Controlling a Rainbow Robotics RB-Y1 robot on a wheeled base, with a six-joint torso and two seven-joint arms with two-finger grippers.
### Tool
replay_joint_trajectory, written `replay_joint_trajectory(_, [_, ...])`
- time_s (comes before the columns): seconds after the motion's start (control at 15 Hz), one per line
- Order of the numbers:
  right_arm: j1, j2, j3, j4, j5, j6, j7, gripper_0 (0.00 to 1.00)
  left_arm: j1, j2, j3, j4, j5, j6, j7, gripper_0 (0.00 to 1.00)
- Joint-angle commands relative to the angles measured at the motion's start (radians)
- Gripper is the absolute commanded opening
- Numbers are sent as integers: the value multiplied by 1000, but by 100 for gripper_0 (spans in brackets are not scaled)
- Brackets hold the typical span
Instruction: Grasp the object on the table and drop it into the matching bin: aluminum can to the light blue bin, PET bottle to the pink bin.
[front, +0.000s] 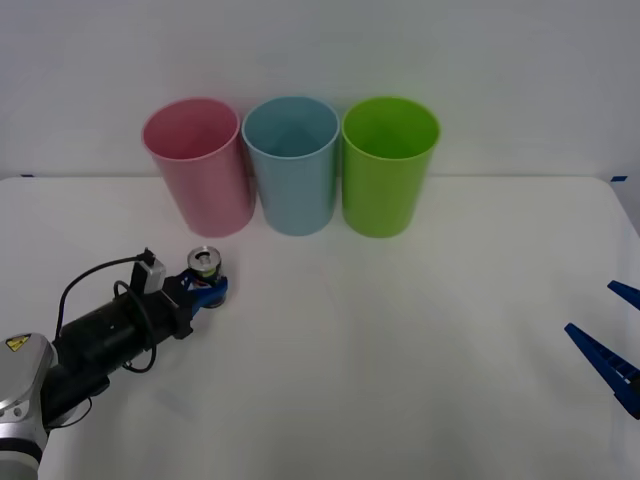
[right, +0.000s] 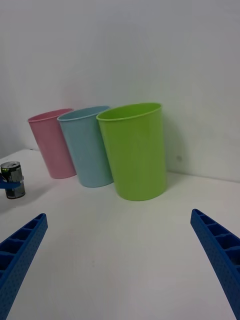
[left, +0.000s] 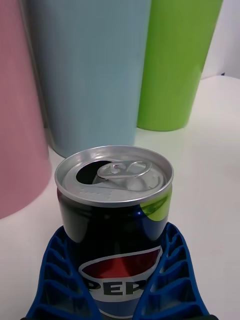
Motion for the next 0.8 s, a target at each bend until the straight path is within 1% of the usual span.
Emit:
replay_joint_trajectory(0.07, [0, 0, 0, 0, 0, 0, 0, 100, 38, 12, -7, -78, 53, 0, 29, 0])
replay_joint_trajectory(0.27, [0, 0, 0, 0, 0, 0, 0, 100, 81, 12, -7, -167, 114, 0, 61, 0])
replay_joint_trajectory(0.53, [0, 0, 0, 0, 0, 0, 0, 100, 136, 12, 1, -340, 149, 4, 222, 0])
replay_joint_trajectory(0.8, [0, 0, 0, 0, 0, 0, 0, 100, 139, 21, 35, -469, 166, 7, 365, 0])
